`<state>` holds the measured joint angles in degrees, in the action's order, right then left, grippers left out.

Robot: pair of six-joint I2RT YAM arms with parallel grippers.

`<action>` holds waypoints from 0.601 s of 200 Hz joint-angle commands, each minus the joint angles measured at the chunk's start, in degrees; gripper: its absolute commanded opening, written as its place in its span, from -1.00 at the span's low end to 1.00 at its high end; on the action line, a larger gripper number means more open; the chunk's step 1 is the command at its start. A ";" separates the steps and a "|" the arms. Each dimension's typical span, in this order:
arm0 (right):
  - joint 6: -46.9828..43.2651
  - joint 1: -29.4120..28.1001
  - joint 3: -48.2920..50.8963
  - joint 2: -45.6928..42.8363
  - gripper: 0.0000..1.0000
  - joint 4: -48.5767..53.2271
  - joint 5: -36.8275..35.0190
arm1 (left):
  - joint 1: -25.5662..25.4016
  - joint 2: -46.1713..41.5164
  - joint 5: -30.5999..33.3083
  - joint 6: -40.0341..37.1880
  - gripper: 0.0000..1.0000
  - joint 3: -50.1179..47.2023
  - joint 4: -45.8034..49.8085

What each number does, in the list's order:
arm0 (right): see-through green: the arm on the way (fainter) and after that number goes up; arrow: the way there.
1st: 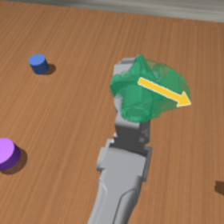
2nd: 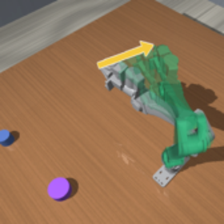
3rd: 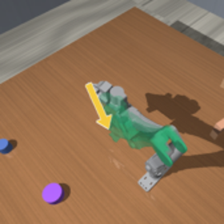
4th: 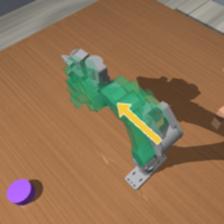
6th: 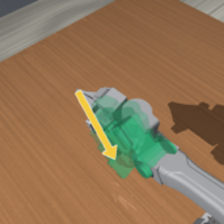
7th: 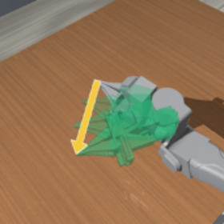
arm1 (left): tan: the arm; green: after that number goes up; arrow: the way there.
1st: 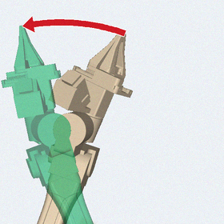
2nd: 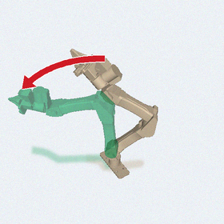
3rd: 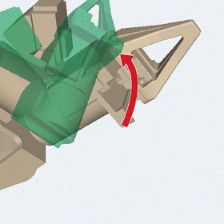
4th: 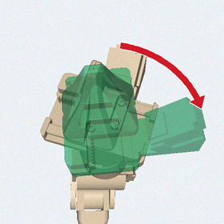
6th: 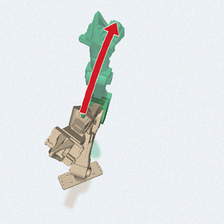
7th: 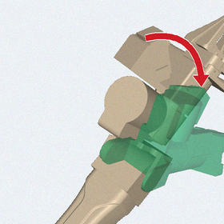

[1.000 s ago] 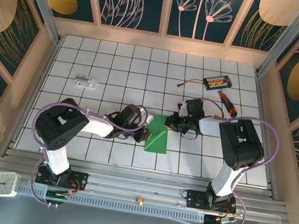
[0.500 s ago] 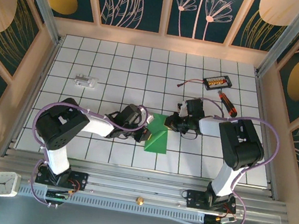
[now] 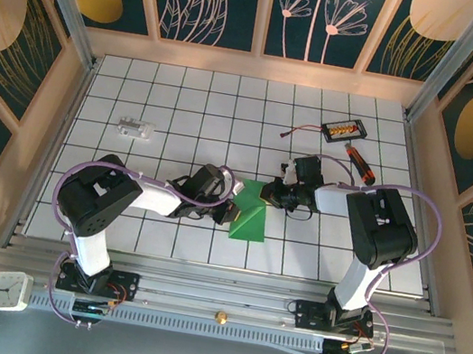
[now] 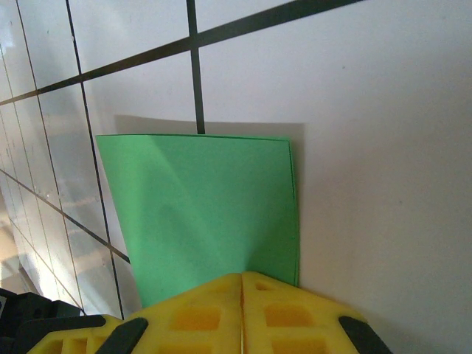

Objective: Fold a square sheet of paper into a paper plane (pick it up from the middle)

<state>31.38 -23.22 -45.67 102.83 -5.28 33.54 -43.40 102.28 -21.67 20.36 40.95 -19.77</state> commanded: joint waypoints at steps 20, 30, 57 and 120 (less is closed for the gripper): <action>-2.93 0.32 -1.62 1.53 -0.74 3.83 -5.42 | 0.47 1.80 0.57 -2.54 -1.00 0.87 3.23; -3.25 0.41 -2.41 0.84 -0.72 4.29 -5.24 | 0.48 1.96 0.58 -2.56 -1.00 0.76 3.51; -4.17 0.62 -4.33 -1.47 -0.66 6.28 -5.15 | 0.45 2.38 0.49 -2.52 -1.00 0.55 4.00; -2.80 0.77 -1.23 -10.35 -0.64 7.43 -5.17 | 0.44 3.39 0.48 -2.94 -1.00 1.30 5.22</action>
<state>28.38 -22.59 -48.90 98.37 1.41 28.86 -43.40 102.98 -22.04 18.94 41.87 -19.25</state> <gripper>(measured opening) 0.179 0.056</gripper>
